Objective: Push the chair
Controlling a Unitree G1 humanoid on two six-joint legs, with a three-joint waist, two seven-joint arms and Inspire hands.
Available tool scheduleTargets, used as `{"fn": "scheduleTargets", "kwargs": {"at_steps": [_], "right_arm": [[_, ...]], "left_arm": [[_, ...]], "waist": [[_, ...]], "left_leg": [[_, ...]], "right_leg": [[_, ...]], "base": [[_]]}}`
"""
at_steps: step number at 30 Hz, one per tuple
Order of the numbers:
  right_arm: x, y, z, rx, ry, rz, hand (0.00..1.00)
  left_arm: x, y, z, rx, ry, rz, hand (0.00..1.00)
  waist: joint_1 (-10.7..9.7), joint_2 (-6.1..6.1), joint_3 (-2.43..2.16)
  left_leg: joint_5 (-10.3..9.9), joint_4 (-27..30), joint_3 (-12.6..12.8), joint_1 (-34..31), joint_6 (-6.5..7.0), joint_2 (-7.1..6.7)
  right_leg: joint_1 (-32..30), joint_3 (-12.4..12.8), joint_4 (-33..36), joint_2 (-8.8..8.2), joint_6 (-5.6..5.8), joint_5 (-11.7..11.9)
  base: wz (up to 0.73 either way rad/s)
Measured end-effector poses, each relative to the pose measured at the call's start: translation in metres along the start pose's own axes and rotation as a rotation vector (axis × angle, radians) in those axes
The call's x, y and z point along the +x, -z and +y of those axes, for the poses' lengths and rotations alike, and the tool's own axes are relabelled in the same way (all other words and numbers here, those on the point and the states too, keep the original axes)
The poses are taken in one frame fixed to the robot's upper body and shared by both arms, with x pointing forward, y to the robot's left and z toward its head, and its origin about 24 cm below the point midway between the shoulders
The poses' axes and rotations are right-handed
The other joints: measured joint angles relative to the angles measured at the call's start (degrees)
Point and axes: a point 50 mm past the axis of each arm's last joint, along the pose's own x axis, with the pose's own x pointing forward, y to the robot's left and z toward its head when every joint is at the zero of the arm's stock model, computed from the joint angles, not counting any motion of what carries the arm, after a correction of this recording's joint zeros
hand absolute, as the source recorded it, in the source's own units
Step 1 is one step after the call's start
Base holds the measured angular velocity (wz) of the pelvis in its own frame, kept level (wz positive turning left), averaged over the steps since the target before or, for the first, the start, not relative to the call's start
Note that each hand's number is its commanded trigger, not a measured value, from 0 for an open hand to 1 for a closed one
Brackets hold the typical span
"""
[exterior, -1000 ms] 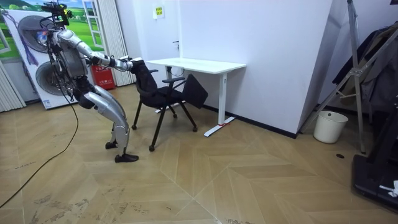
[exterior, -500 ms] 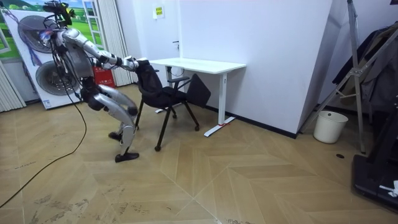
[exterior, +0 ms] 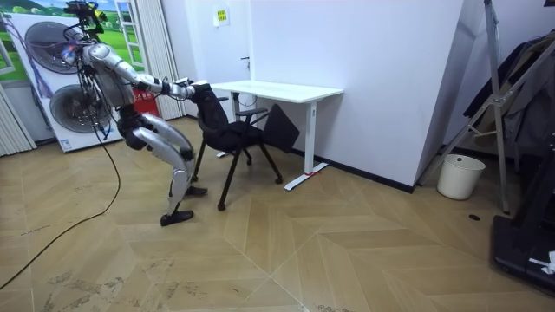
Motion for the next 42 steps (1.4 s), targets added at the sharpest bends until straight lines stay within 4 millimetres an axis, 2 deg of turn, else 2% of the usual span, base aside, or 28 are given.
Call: {"fn": "scheduleTargets", "kwargs": {"at_steps": [1,2,3,4,5,6,7,8,9,10,12,13,16,18,20,23,26,27,29,31,34,37,40,42], "right_arm": [[0.000,0.004,-0.006,-0.014,0.036,0.010,1.00],[0.001,0.008,-0.011,-0.021,0.058,0.024,1.00],[0.003,0.010,-0.013,-0.019,0.075,0.047,1.00],[0.003,0.011,-0.013,-0.018,0.075,0.054,1.00],[0.002,0.011,-0.013,-0.016,0.077,0.054,1.00],[0.003,0.010,-0.014,-0.013,0.087,0.050,1.00],[0.004,0.010,-0.016,-0.016,0.098,0.048,1.00],[0.004,0.010,-0.018,-0.018,0.105,0.045,1.00],[0.005,0.009,-0.020,-0.021,0.108,0.043,1.00],[0.005,0.008,-0.019,-0.018,0.103,0.038,1.00],[0.003,0.005,-0.017,-0.010,0.104,0.033,1.00],[0.001,0.004,-0.013,-0.003,0.102,0.034,1.00],[-0.002,0.004,-0.012,-0.004,0.116,0.038,1.00],[-0.002,0.005,-0.012,-0.002,0.128,0.048,1.00],[-0.002,0.006,-0.013,-0.004,0.148,0.057,1.00],[-0.001,0.007,-0.017,-0.012,0.179,0.065,1.00],[0.003,0.007,-0.020,-0.022,0.210,0.073,1.00],[0.005,0.006,-0.023,-0.027,0.218,0.077,1.00],[0.006,0.007,-0.026,-0.032,0.235,0.083,1.00],[0.008,0.006,-0.028,-0.033,0.256,0.089,1.00],[0.010,0.003,-0.033,-0.035,0.278,0.090,1.00],[0.012,0.001,-0.033,-0.036,0.272,0.091,1.00],[0.012,0.000,-0.033,-0.032,0.265,0.087,1.00],[0.013,-0.002,-0.033,-0.029,0.259,0.084,1.00]], "left_arm": [[0.006,-0.002,0.005,0.007,-0.012,-0.015,1.00],[0.015,-0.003,0.010,0.015,-0.021,-0.027,1.00],[0.023,-0.005,0.014,0.025,-0.015,-0.035,1.00],[0.026,-0.005,0.016,0.027,-0.006,-0.038,1.00],[0.026,-0.005,0.017,0.029,-0.008,-0.042,1.00],[0.027,-0.005,0.021,0.033,-0.021,-0.049,1.00],[0.028,-0.005,0.023,0.034,-0.029,-0.046,1.00],[0.028,-0.005,0.025,0.035,-0.035,-0.046,1.00],[0.028,-0.004,0.026,0.035,-0.034,-0.045,1.00],[0.026,-0.003,0.027,0.037,-0.028,-0.043,1.00],[0.022,-0.002,0.028,0.038,-0.023,-0.044,1.00],[0.020,-0.003,0.026,0.036,-0.013,-0.045,1.00],[0.020,-0.004,0.026,0.043,-0.012,-0.051,1.00],[0.023,-0.005,0.028,0.055,-0.016,-0.061,1.00],[0.028,-0.006,0.031,0.064,-0.024,-0.072,1.00],[0.031,-0.005,0.036,0.080,-0.042,-0.082,1.00],[0.033,-0.003,0.040,0.088,-0.062,-0.087,1.00],[0.034,-0.002,0.043,0.092,-0.072,-0.085,1.00],[0.037,-0.002,0.046,0.101,-0.085,-0.086,1.00],[0.039,-0.001,0.051,0.120,-0.109,-0.094,1.00],[0.041,0.001,0.057,0.134,-0.130,-0.101,1.00],[0.040,0.002,0.058,0.137,-0.133,-0.097,1.00],[0.039,0.003,0.059,0.145,-0.137,-0.101,1.00],[0.039,0.003,0.059,0.150,-0.139,-0.101,1.00]], "waist": [[-0.25,0.23,-0.44],[-0.29,-0.11,0.05],[-0.05,-1.05,0.22],[-0.12,-1.57,0.47],[-0.10,-1.71,0.51],[0.41,-2.31,0.28],[1.17,-2.81,0.32],[1.29,-3.22,0.38],[1.45,-3.15,0.54],[1.78,-3.31,0.38],[2.13,-3.52,0.44],[2.13,-3.46,0.33],[2.17,-2.74,-0.10],[2.13,-2.90,0.02],[2.11,-3.11,0.05],[2.69,-2.93,0.14],[2.99,-3.02,0.26],[3.32,-3.06,0.24],[3.10,-3.39,0.54],[3.24,-4.88,0.91],[3.61,-5.93,1.33],[3.61,-6.47,1.21],[3.58,-7.37,1.07],[3.36,-7.45,1.05]], "left_leg": [[-6.09,-0.47,0.57,1.55,3.90,0.33],[-6.75,-0.18,1.86,1.31,3.99,0.83],[-7.06,-0.06,4.40,0.61,4.50,1.42],[-7.29,-0.06,5.89,0.80,4.92,1.65],[-7.38,-0.09,6.35,0.82,5.06,1.72],[-7.46,-0.04,7.06,0.48,5.21,1.68],[-7.46,0.35,7.43,0.12,5.23,1.39],[-7.46,0.71,7.66,-0.20,5.24,1.29],[-7.44,1.40,6.84,-0.57,5.48,1.23],[-7.45,1.47,6.51,-0.66,5.48,1.29],[-7.47,1.00,5.89,0.30,5.54,0.82],[-7.63,0.69,5.71,1.12,5.82,0.73],[-8.31,0.79,5.47,1.71,6.96,0.74],[-8.61,0.79,5.16,2.35,7.45,0.62],[-9.05,0.83,4.81,2.19,7.83,0.69],[-9.49,0.61,4.74,1.83,8.00,1.65],[-9.24,-0.19,3.87,1.05,7.90,1.87],[-8.74,-0.73,3.19,0.51,7.52,1.91],[-7.32,-2.25,2.16,0.06,6.97,1.71],[-5.30,-5.40,1.95,0.10,6.40,1.69],[-3.14,-8.88,1.57,0.31,5.70,1.64],[-1.15,-12.10,0.94,0.87,5.36,1.68],[0.02,-14.19,0.57,1.29,4.73,1.79],[0.34,-14.61,-0.21,1.49,4.32,1.83]], "right_leg": [[-1.53,-0.49,0.47,-1.06,2.09,0.43],[-2.61,-0.61,1.12,-1.76,2.92,0.68],[-3.43,-1.91,3.61,-4.47,4.19,0.04],[-3.03,-5.04,5.92,-6.95,4.86,-0.89],[-2.29,-6.49,6.40,-7.63,4.84,-1.32],[-0.67,-8.44,6.27,-8.40,4.75,-2.38],[1.84,-11.23,5.47,-9.56,3.90,-4.05],[2.65,-12.68,4.80,-10.03,0.62,-5.73],[2.85,-13.87,4.51,-10.90,2.17,-6.37],[3.03,-14.56,4.10,-11.29,2.16,-6.38],[4.20,-14.74,3.28,-11.23,2.48,-6.20],[5.41,-14.98,2.36,-11.12,3.05,-5.46],[7.06,-16.02,0.79,-11.29,2.64,-5.13],[8.11,-17.26,-0.17,-11.60,1.50,-4.34],[8.57,-17.71,-1.34,-11.30,1.77,-4.14],[8.62,-17.69,-3.46,-10.03,2.00,-3.08],[8.17,-19.26,-5.16,-9.22,2.26,-1.88],[7.61,-19.40,-6.02,-8.72,1.87,-1.16],[7.30,-19.56,-7.85,-8.14,1.81,-0.46],[6.84,-19.67,-9.98,-7.98,1.45,0.69],[6.64,-20.24,-12.63,-7.25,0.60,2.36],[7.11,-21.27,-15.11,-7.14,-0.35,3.69],[7.85,-22.44,-16.74,-6.96,-1.19,4.26],[8.41,-23.04,-17.56,-6.60,-1.49,4.45]], "base": [[-0.16],[-0.08],[-0.14],[-0.12],[-0.23],[-0.38],[-0.45],[-0.30],[-0.19],[-0.11],[-0.05],[0.00],[0.05],[0.06],[0.05],[-0.11],[-0.08],[-0.11],[0.05],[0.07],[0.02],[0.08],[0.09],[0.13]]}}
